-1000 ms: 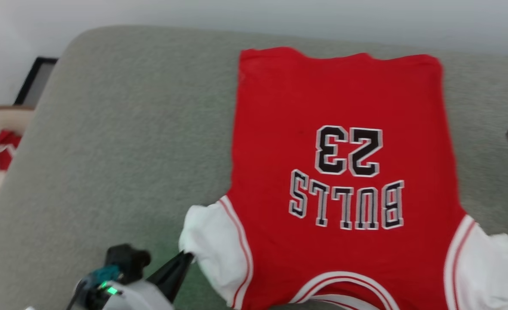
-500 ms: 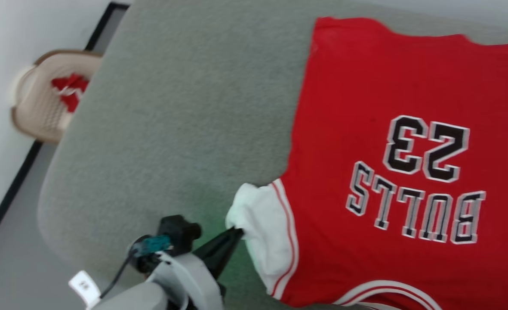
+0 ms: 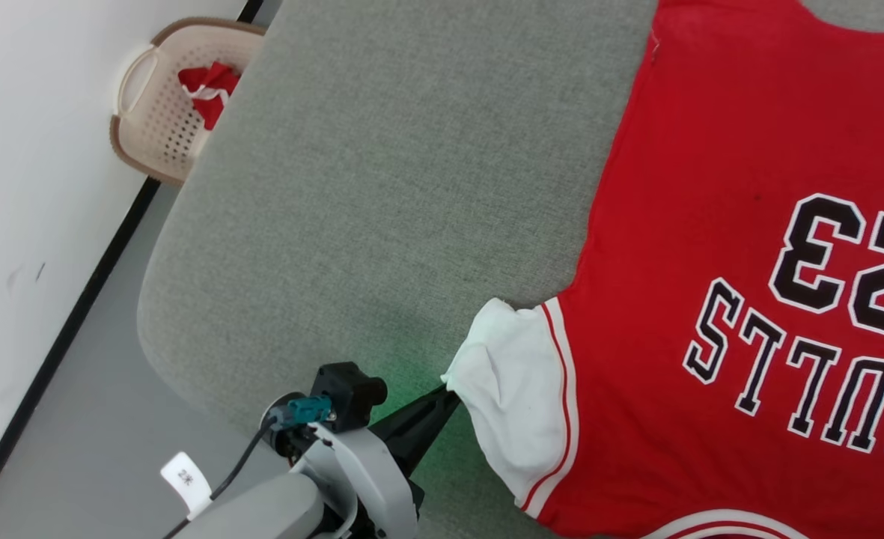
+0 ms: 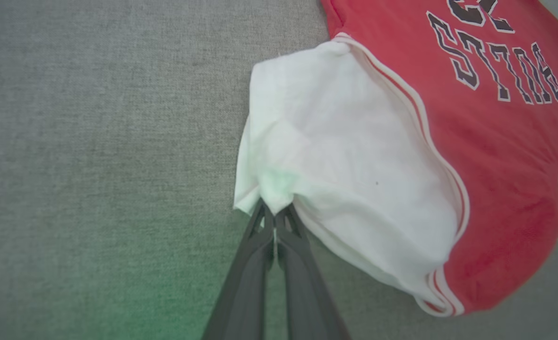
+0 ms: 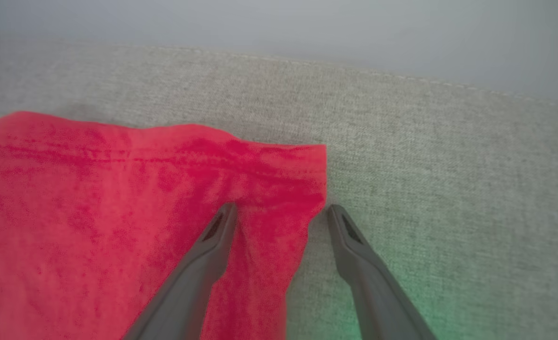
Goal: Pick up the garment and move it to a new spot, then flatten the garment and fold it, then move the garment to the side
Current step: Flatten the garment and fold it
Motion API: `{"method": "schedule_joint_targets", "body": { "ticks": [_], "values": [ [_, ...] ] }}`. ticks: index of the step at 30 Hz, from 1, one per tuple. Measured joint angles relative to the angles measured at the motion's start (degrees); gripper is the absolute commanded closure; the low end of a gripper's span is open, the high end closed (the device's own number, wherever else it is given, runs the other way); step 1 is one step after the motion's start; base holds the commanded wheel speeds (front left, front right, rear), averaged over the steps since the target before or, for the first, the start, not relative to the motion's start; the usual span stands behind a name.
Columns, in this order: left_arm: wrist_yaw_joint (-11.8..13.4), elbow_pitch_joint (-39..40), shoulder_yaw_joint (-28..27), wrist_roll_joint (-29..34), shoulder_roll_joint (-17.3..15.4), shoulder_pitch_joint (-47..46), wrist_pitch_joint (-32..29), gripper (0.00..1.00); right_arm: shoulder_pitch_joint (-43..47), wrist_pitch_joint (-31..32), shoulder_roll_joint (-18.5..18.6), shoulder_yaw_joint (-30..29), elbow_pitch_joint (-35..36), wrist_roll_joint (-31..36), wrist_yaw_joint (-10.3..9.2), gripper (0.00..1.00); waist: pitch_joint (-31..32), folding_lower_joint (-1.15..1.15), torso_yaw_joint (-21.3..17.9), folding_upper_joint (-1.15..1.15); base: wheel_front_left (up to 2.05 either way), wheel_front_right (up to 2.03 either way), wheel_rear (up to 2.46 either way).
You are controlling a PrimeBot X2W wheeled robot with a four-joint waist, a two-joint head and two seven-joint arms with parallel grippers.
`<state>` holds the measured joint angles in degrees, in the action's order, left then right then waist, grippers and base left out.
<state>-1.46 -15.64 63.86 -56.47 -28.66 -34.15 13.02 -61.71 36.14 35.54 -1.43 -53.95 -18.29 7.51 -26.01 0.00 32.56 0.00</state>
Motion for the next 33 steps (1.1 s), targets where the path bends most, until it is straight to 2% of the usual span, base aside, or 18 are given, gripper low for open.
{"method": "schedule_joint_targets", "body": {
  "ticks": [1,2,3,4,13,18,21,25,33],
  "values": [
    [-0.1,-0.3,0.0,0.0,0.1,0.0,0.1,1.0,-0.8,0.5,-0.2,-0.5,-0.9,0.8,0.0,0.0,-0.3,0.0,0.2,0.0,0.0,0.0,0.0],
    [-0.4,-0.6,0.0,0.0,0.3,-0.1,0.2,1.0,-1.5,1.3,-0.3,-1.0,-1.9,1.5,-0.03,0.09,-0.6,0.0,0.4,0.0,0.0,0.0,0.0],
    [-0.6,-0.8,0.0,0.0,0.5,-0.1,0.2,1.0,-2.3,2.2,-0.3,-1.4,-2.7,2.1,-0.03,0.72,-0.8,0.0,0.6,0.0,0.0,0.0,0.0],
    [-0.6,-1.2,-0.1,0.0,0.6,-0.2,0.4,1.0,-2.9,2.8,-0.4,-1.6,-3.3,2.6,-0.03,1.0,-0.9,0.0,0.7,0.0,0.0,0.0,0.0],
    [-2.1,-4.3,-0.9,0.0,1.0,-0.7,1.0,1.0,-5.3,4.2,-2.7,-3.8,-6.3,4.7,-0.03,1.0,-0.3,0.0,-0.2,0.0,0.0,0.0,0.0],
    [-2.4,-5.4,-1.8,-0.1,0.0,-0.5,1.3,1.0,-5.0,5.6,-5.0,-1.5,-4.9,2.3,-0.04,1.0,1.0,0.0,-2.1,0.0,0.0,0.0,0.0],
    [-2.3,-5.5,-2.4,-0.4,-0.7,-0.2,1.5,1.0,-2.9,6.8,-5.8,0.8,-2.2,-1.6,-0.03,1.0,2.0,0.0,-3.5,0.0,0.0,0.0,0.0],
    [-1.9,-5.6,-2.9,-0.6,-1.8,0.6,1.6,1.0,2.1,8.2,-5.0,4.3,3.7,-7.7,-0.03,1.0,3.6,0.0,-5.6,0.0,0.0,0.0,0.0],
    [-0.3,-5.0,-3.6,-1.5,-4.5,2.2,1.4,1.0,17.1,8.1,-1.0,9.3,19.1,-18.9,-0.03,1.0,7.0,0.0,-10.1,0.0,0.0,0.0,0.0]
  ]
}}
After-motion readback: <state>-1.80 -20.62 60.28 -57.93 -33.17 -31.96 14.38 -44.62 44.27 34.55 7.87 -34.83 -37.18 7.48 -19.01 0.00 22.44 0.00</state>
